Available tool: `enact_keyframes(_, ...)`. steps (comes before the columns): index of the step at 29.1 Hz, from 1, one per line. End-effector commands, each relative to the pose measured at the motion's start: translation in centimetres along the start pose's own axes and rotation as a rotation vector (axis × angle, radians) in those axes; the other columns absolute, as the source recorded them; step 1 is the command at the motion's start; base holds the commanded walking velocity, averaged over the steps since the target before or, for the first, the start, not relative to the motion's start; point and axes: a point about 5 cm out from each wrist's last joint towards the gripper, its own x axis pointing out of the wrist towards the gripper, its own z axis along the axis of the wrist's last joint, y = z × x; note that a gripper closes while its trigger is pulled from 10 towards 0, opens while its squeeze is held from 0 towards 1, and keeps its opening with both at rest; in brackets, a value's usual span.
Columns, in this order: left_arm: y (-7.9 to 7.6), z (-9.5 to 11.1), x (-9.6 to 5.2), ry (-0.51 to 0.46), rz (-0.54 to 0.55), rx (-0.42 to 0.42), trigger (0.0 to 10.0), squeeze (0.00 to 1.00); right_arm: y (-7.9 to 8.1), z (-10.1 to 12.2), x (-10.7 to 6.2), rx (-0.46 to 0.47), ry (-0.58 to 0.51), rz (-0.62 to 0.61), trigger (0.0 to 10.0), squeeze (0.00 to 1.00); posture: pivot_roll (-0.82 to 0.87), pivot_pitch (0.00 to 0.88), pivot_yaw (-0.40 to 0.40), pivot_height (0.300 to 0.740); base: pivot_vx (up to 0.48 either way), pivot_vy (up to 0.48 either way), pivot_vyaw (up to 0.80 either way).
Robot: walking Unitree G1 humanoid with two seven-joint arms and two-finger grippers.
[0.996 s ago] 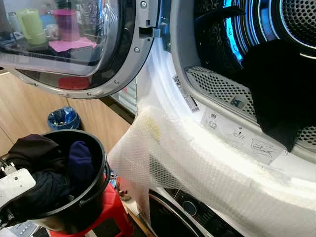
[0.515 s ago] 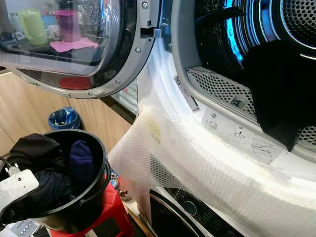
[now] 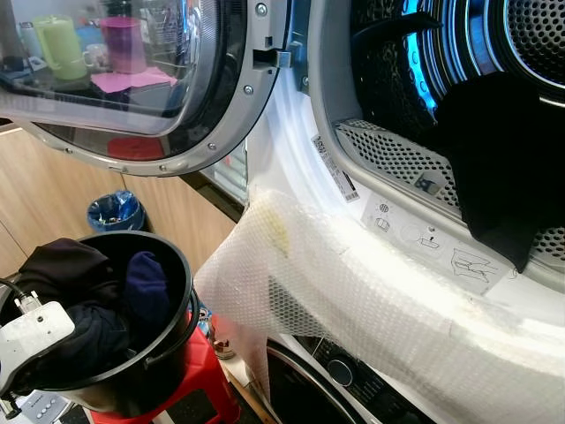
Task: Clothes washing
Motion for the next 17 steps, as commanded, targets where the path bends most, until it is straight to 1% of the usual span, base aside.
enact_keyframes(1, -0.2, -0.3, 0.3, 0.011, -0.009, -0.002, 0.0, 0.00, 0.0, -0.3, 0.0, -0.002, 0.016, 0.002, 10.0, 0.00, 0.50, 0.087, -0.129, 0.740, 0.000, 0.000, 0.00)
enact_keyframes(5, 0.6, -0.2, -0.3, -0.013, 0.028, -0.021, 0.0, 0.00, 0.1, -0.1, 0.0, -0.009, 0.012, 0.008, 10.0, 0.00, 0.52, 0.080, -0.133, 0.740, 0.000, 0.000, 0.00)
enact_keyframes(8, 1.3, 0.5, -1.2, -0.082, 0.048, -0.056, 0.0, 0.00, 0.3, 0.0, 0.0, -0.014, 0.009, 0.013, 10.0, 0.00, 0.52, 0.080, -0.133, 0.740, 0.000, 0.000, 0.00)
enact_keyframes(9, 1.6, 1.2, -1.8, -0.146, 0.047, -0.084, 0.0, 0.00, 0.4, 0.2, 0.0, -0.019, 0.007, 0.016, 10.0, 0.00, 0.52, 0.077, -0.134, 0.740, 0.000, 0.000, 0.00)
enact_keyframes(10, 1.8, 1.7, -2.1, -0.187, 0.043, -0.109, 0.0, 0.00, 0.4, 0.3, 0.1, -0.021, 0.006, 0.019, 10.0, 0.00, 0.53, 0.071, -0.135, 0.740, 0.000, 0.000, 0.00)
enact_keyframes(12, 2.1, 2.2, -2.5, -0.240, 0.042, -0.138, 0.0, 0.00, 0.5, 0.4, 0.1, -0.023, 0.004, 0.021, 10.0, 0.00, 0.53, 0.071, -0.135, 0.740, 0.000, 0.000, 0.00)
enact_keyframes(13, 2.6, 3.0, -3.2, -0.303, 0.048, -0.155, 0.0, 0.00, 0.6, 0.5, 0.1, -0.024, 0.001, 0.026, 10.0, 0.00, 0.54, 0.066, -0.133, 0.740, 0.000, 0.000, 0.00)
enact_keyframes(14, 2.8, 3.5, -3.5, -0.347, 0.046, -0.166, 0.0, 0.00, 0.7, 0.5, 0.1, -0.025, 0.000, 0.029, 10.0, 0.00, 0.54, 0.066, -0.133, 0.740, 0.000, 0.000, 0.00)
enact_keyframes(15, 2.9, 4.5, -3.9, -0.422, 0.036, -0.176, 0.0, 0.00, 0.8, 0.5, 0.1, -0.027, -0.002, 0.032, 10.0, 0.00, 0.54, 0.066, -0.133, 0.740, 0.000, 0.000, 0.00)
enact_keyframes(16, 2.9, 4.5, -3.9, -0.422, 0.036, -0.176, 0.0, 0.00, 0.8, 0.5, 0.1, -0.027, -0.002, 0.032, 10.0, 0.00, 0.54, 0.066, -0.133, 0.740, 0.000, 0.000, 0.00)
enact_keyframes(17, 2.8, 5.5, -4.0, -0.489, 0.011, -0.180, 0.0, 0.00, 0.8, 0.6, 0.1, -0.028, -0.002, 0.034, 10.0, 0.00, 0.54, 0.059, -0.128, 0.740, 0.000, 0.000, 0.00)
